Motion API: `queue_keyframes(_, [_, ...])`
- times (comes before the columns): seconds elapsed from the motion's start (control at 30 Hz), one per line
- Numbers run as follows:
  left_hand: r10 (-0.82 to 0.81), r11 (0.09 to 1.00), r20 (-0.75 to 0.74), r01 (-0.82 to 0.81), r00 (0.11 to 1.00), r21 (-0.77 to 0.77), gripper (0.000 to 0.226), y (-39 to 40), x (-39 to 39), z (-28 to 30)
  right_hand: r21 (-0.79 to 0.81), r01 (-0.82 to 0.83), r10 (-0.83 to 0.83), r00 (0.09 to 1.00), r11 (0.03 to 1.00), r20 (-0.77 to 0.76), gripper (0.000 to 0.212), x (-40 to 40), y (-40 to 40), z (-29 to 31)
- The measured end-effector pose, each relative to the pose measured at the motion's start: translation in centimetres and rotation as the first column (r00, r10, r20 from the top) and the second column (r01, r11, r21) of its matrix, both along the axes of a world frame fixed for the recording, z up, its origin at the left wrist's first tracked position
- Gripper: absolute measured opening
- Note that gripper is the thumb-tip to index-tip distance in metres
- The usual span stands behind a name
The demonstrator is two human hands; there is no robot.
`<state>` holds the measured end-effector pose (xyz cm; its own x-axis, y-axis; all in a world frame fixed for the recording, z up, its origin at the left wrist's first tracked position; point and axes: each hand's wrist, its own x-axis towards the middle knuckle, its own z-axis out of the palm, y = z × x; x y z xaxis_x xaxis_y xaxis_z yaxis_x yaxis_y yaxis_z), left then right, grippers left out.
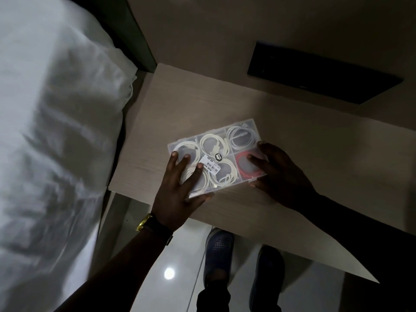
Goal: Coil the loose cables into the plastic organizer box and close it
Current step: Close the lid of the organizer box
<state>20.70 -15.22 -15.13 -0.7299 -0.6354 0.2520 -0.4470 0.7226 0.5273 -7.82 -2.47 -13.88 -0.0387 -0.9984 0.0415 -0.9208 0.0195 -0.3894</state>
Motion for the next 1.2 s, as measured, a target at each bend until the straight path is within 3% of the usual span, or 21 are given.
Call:
queue_keyframes(0.13, [-0.030,0.993,0.088,0.039,0.996,-0.109,0.075,0.1,0.4,-1.3,-0.078,-0.031,0.023,0.995,0.996,-0.092,0.060,0.4,-0.2,-1.2])
queue_keyframes(0.3, [-0.016,0.984,0.142,0.041,0.990,-0.174,0.076,0.3,0.2,-1.8,-0.081,0.008,-0.011,0.999,0.997,-0.040,0.061,0.2,0.1,-2.1])
queue_keyframes(0.43, [-0.030,0.996,0.120,0.040,0.992,-0.080,0.075,-0.3,-0.3,-0.6,-0.035,0.037,-0.037,0.999,0.999,0.001,0.062,0.2,-0.1,-1.1])
queue_keyframes(0.6, [-0.167,0.981,0.099,0.156,0.981,0.112,0.076,-3.7,-5.2,2.0,0.032,0.319,-0.320,0.939,0.947,0.129,0.063,-0.6,1.1,0.8])
queue_keyframes(0.73, [-0.334,0.935,0.132,0.311,0.933,0.173,0.078,-5.3,-11.7,3.7,0.021,0.478,-0.476,0.868,0.878,0.141,0.066,-3.1,3.6,1.8])
queue_keyframes(0.97, [-0.401,0.903,0.145,0.364,0.905,0.229,0.075,-5.9,-17.8,4.4,-0.009,0.550,-0.546,0.830,0.835,0.118,0.059,-6.8,4.6,1.8])
queue_keyframes(1.2, [-0.414,0.886,0.148,0.360,0.898,0.292,0.079,-7.7,-19.4,3.8,-0.023,0.540,-0.527,0.828,0.841,0.191,0.058,-8.6,3.7,0.3])
